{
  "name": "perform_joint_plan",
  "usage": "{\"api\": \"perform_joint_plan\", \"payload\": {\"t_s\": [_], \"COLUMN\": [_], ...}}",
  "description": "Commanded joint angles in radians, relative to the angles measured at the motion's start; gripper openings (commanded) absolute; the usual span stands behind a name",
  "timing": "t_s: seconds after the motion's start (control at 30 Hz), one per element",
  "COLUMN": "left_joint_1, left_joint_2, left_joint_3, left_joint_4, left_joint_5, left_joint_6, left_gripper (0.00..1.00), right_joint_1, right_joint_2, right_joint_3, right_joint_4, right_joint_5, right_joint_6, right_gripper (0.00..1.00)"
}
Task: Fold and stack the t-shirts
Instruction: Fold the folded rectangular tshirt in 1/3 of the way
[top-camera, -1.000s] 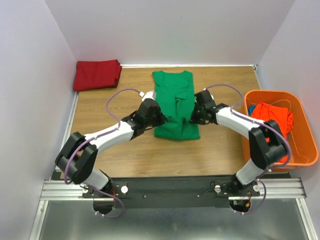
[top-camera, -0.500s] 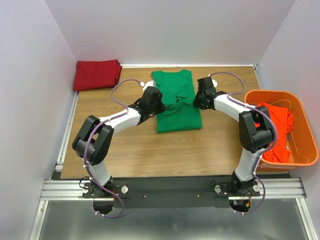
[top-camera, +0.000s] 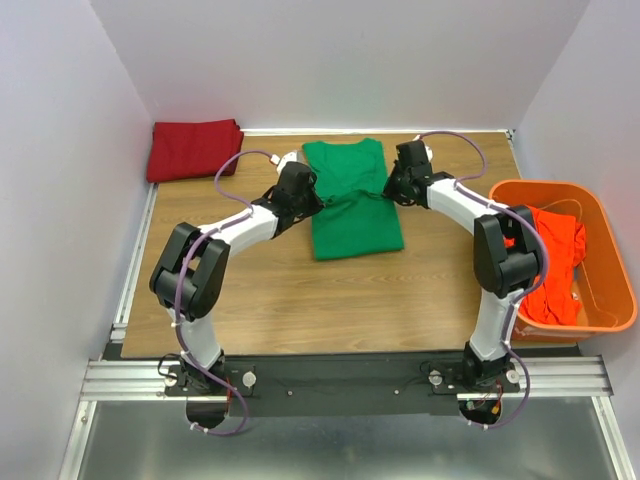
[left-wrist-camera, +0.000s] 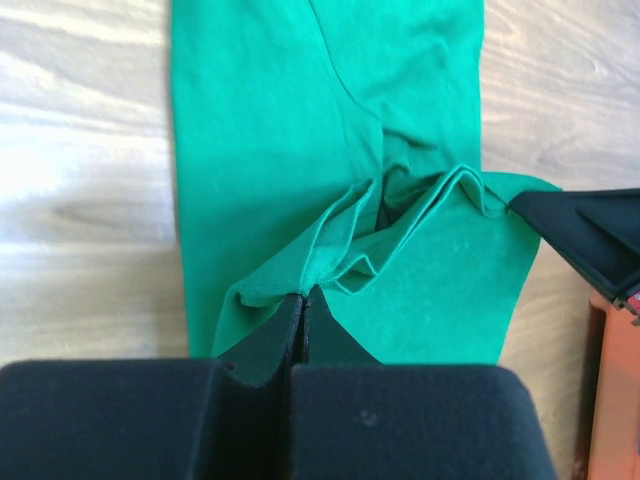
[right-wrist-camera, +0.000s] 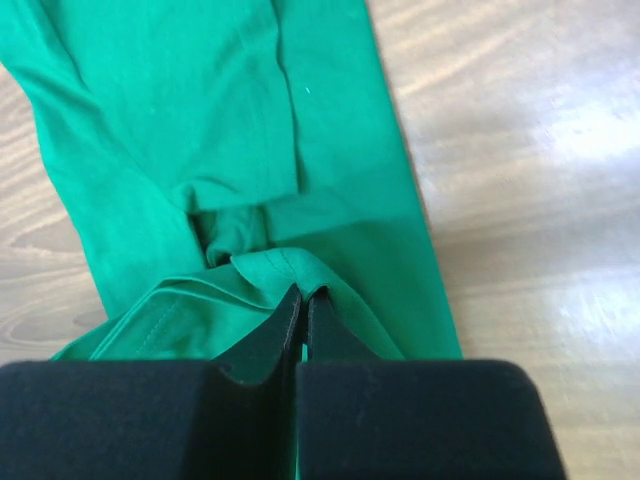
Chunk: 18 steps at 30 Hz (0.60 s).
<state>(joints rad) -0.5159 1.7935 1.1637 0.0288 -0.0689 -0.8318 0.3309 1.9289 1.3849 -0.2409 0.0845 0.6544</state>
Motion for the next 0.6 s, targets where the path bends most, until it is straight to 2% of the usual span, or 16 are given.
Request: {"api": "perform_joint_plan", "payload": {"t_s": [0.0,0.27,0.57], "left_joint_1": [0.020,0.063,0.080], "left_joint_2": [0.035,0.121,0.164], "left_joint_3": [0.051,0.134,0.145], "left_joint_4": [-0.006,0.003,0.011], "left_joint_5": [-0.005,0.052,0.064], "left_joint_6": [0.037,0.091,0.100], "left_gripper": [0.00,0.00,0.00], "right_joint_1": [-0.015,-0.043,-0.061], "right_joint_2": [0.051,0.116,0.134], "right_joint_3": [0.054,0.080,0.077], "right_joint_4": [0.029,0.032,0.048], "right_joint_5": [-0.031,-0.058,-0.071], "right_joint_6": [0.002,0.019,0.030], "right_gripper": [0.06,0.06,0.06]}}
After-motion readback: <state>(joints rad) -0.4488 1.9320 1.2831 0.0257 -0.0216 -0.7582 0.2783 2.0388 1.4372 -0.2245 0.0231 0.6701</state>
